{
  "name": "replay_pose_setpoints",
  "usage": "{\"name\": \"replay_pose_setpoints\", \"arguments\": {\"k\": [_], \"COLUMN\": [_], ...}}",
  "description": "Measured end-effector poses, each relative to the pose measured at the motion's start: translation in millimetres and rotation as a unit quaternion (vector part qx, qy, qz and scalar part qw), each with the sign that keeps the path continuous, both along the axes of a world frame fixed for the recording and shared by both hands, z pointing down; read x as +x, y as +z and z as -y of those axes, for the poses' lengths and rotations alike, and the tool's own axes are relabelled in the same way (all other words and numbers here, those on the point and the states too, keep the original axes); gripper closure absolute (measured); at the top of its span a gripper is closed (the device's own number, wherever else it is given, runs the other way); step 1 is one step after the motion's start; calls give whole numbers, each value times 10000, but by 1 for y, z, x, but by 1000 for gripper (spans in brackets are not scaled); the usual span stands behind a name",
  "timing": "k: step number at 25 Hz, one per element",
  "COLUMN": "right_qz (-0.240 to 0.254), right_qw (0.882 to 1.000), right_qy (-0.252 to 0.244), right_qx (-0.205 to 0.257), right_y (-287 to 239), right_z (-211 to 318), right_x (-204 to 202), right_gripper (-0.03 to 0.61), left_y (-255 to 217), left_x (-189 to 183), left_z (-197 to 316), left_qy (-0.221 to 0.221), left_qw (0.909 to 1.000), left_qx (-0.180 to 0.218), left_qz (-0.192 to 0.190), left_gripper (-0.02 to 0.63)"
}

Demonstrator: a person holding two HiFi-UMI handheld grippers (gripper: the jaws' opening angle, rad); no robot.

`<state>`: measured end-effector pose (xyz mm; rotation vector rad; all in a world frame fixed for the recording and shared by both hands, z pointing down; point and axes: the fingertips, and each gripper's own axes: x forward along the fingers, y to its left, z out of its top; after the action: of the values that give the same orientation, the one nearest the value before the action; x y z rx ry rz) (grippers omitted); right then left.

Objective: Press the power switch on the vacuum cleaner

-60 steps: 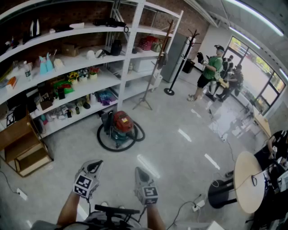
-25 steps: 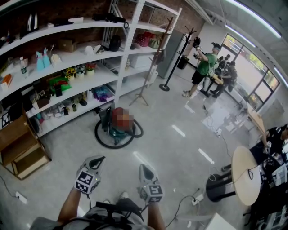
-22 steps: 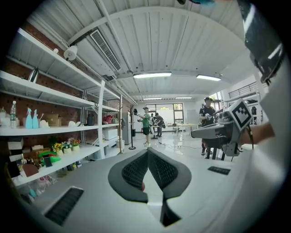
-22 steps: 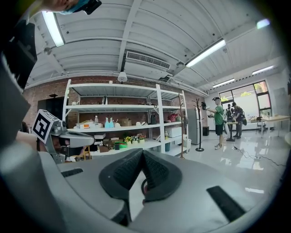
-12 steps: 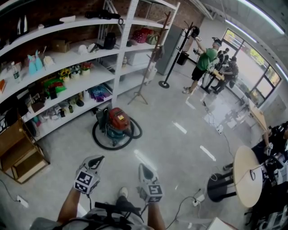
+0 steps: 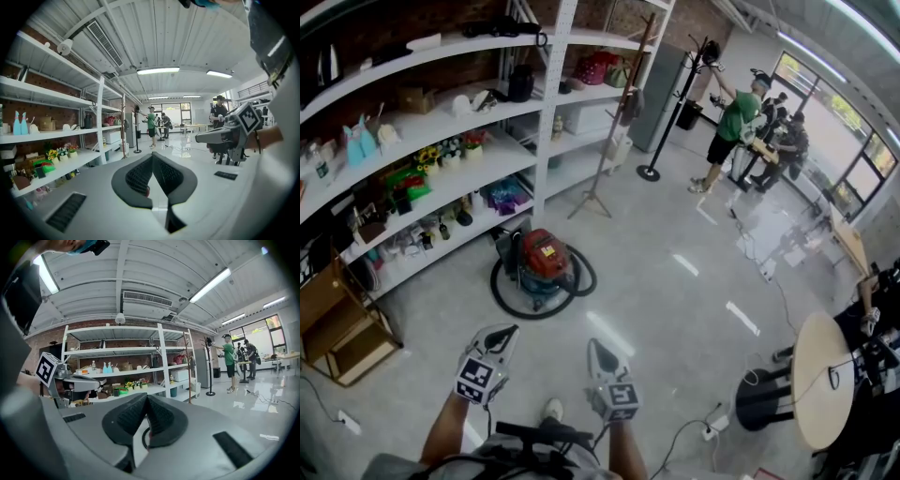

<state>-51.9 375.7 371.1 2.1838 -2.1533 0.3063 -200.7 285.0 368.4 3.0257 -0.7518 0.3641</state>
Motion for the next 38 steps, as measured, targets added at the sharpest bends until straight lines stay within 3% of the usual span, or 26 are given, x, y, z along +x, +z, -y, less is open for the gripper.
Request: {"name": "replay_pose_setpoints", "arguments": {"k": [13,27,38], "right_qz": [208,148,124], "right_qw": [9991,9991,9991], "right_qy": [-356,-399,-395], "right_qx": [-90,-25,-34], "right_y": [13,7,5], "right_z": [31,58,123], "right_x": [74,102,130], "right_gripper": [568,568,568], "left_y": [4,-1,-1], "left_x": [77,103,129], "left_z": [32,62,124], "left_qy": [-249,-336,-366], "left_qw": [9997,9993,9992], "left_qx": [32,148,123], "left_qz": [61,29,-26], "left_gripper": [606,606,606]}}
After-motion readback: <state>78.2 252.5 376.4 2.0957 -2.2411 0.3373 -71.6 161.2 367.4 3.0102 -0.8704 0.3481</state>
